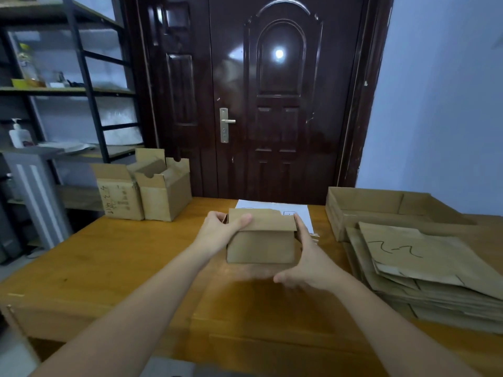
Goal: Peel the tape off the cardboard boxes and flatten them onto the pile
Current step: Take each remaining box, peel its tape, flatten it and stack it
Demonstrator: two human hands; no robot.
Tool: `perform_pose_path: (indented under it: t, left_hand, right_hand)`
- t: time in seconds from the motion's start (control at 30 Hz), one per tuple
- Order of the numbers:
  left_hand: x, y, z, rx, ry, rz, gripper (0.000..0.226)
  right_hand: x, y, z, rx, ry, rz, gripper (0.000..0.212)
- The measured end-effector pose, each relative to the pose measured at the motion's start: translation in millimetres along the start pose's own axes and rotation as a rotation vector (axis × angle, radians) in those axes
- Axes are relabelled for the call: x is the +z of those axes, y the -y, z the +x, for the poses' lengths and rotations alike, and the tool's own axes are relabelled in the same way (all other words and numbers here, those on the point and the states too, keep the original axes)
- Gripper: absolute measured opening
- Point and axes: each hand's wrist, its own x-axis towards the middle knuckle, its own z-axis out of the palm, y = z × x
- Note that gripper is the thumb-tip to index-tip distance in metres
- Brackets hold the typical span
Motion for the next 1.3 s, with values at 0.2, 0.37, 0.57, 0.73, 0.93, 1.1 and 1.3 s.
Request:
perform_pose_path:
  t: [0.2, 0.37, 0.57, 0.73, 0.93, 1.1, 1.3]
  left_hand:
    - [-26, -24, -7, 0.049, 0.213, -0.130, 0.113]
    - [-28, -29, -20, 0.193, 0.298, 0.050, 0.064]
    - [-17, -12, -17, -0.012, 0.135, 0.086, 0.102]
    - [-3, -4, -18, -0.141, 0.199, 0.310, 0.096]
    - [7, 17, -14, -0.165, 0.306, 0.551, 0.121]
    - [8, 33, -9, -0.101, 0.152, 0.455, 0.141]
    - [17, 37, -9, 0.276, 0.063, 0.312, 0.061]
  right_hand:
    - [-26, 19, 6, 0.009, -0.252, 0.108, 0.117]
    - [-36, 47, 13, 0.067, -0.500, 0.098, 0.067]
    - [-36, 52, 14, 0.204, -0.392, 0.174, 0.060]
    - [-18, 37, 10, 0.318, -0.226, 0.045, 0.067]
    - [1, 6, 5, 0.408, -0.161, 0.086, 0.094]
    - [3, -6, 9, 0.398, -0.172, 0.143, 0.080]
    - [10, -6, 18, 0.202, -0.481, -0.065, 0.055]
